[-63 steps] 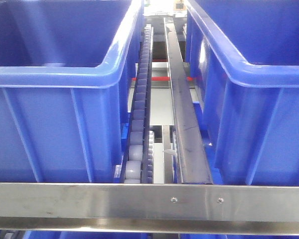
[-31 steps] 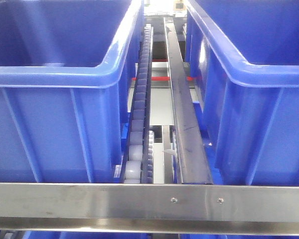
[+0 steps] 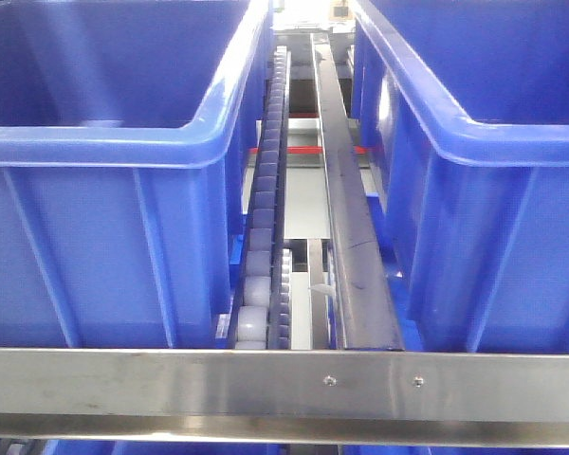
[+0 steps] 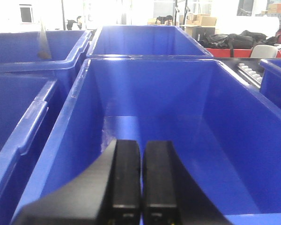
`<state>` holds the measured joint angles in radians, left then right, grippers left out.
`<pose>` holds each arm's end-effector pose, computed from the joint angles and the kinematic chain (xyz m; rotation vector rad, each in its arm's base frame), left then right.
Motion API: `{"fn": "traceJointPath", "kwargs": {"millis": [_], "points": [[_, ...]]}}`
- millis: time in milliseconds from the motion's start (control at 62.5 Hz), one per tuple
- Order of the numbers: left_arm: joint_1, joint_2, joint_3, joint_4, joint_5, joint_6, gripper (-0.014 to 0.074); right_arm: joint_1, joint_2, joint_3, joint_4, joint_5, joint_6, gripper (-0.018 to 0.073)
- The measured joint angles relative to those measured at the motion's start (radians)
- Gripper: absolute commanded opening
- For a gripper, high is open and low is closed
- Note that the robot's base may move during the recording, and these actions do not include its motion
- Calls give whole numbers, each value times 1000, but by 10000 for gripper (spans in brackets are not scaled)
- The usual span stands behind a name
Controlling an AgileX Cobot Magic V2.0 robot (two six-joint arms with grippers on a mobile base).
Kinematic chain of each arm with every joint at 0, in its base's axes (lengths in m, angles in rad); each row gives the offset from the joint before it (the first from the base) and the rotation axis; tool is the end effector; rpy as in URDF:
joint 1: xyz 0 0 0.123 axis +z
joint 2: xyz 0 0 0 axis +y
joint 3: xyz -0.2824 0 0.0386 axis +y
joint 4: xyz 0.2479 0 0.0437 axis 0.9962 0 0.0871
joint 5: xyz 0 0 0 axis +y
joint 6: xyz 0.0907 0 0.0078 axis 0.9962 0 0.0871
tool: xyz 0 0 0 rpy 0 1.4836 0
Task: Pick and sort blue part to right shelf
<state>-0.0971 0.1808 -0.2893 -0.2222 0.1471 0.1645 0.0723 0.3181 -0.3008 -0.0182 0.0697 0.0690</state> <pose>0.0611 -0.0089 0.2867 0.0576 1.5193 -0.1465 0.0833 0.0059 0.2873 -0.0159 1.5713 0.0957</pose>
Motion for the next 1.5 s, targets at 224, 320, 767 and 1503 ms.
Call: {"fn": "traceJointPath", "kwargs": {"millis": [224, 320, 767, 1503], "points": [[0, 0, 0, 0, 0, 0, 123, -13, -57, 68, 0, 0, 0, 39], [0, 0, 0, 0, 0, 0, 123, -33, -141, 113, 0, 0, 0, 39], [0, -1, 0, 0, 0, 0, 123, -46, -327, 329, 1, -99, 0, 39], [1, -1, 9, 0, 0, 0, 123, -46, -327, 329, 1, -123, 0, 39]]}}
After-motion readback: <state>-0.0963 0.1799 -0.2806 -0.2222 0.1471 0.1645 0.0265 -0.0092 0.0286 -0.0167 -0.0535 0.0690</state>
